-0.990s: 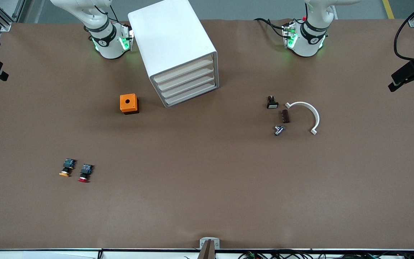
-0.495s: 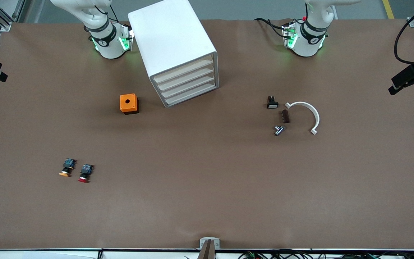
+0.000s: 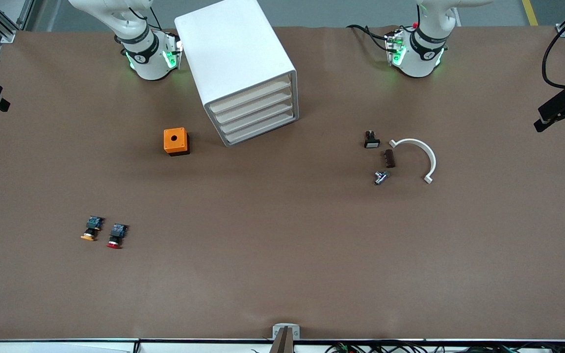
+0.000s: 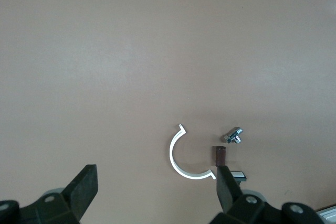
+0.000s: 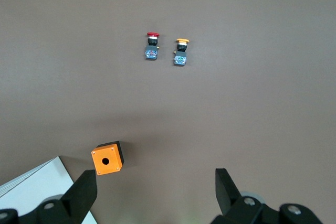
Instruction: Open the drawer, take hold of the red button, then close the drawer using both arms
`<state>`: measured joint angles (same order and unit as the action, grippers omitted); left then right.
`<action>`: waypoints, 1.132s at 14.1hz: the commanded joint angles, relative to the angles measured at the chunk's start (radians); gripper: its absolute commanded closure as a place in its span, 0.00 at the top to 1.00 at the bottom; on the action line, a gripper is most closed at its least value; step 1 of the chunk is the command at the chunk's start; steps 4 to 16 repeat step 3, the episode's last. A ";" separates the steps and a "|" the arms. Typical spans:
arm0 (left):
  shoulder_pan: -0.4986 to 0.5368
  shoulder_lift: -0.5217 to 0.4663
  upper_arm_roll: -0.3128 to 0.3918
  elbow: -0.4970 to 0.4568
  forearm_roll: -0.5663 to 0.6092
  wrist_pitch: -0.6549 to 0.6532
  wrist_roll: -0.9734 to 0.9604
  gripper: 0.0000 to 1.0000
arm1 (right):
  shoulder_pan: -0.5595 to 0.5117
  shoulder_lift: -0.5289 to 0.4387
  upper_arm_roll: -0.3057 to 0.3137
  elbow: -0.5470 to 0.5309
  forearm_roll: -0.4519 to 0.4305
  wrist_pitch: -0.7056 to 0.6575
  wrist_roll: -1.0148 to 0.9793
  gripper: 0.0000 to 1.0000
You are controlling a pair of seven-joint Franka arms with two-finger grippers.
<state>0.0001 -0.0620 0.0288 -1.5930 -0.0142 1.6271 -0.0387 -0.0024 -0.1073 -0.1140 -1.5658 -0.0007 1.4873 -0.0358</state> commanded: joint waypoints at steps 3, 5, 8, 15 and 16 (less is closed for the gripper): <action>0.004 0.010 -0.003 0.025 0.013 -0.015 0.017 1.00 | 0.004 -0.025 0.004 -0.023 -0.022 0.015 -0.009 1.00; 0.004 0.010 -0.003 0.025 0.013 -0.015 0.017 1.00 | 0.004 -0.025 0.004 -0.023 -0.022 0.015 -0.009 1.00; 0.004 0.010 -0.003 0.025 0.013 -0.015 0.017 1.00 | 0.004 -0.025 0.004 -0.023 -0.022 0.015 -0.009 1.00; 0.004 0.010 -0.003 0.025 0.013 -0.015 0.017 1.00 | 0.004 -0.025 0.004 -0.023 -0.022 0.015 -0.009 1.00; 0.004 0.010 -0.003 0.025 0.013 -0.015 0.017 1.00 | 0.004 -0.025 0.004 -0.023 -0.022 0.015 -0.009 1.00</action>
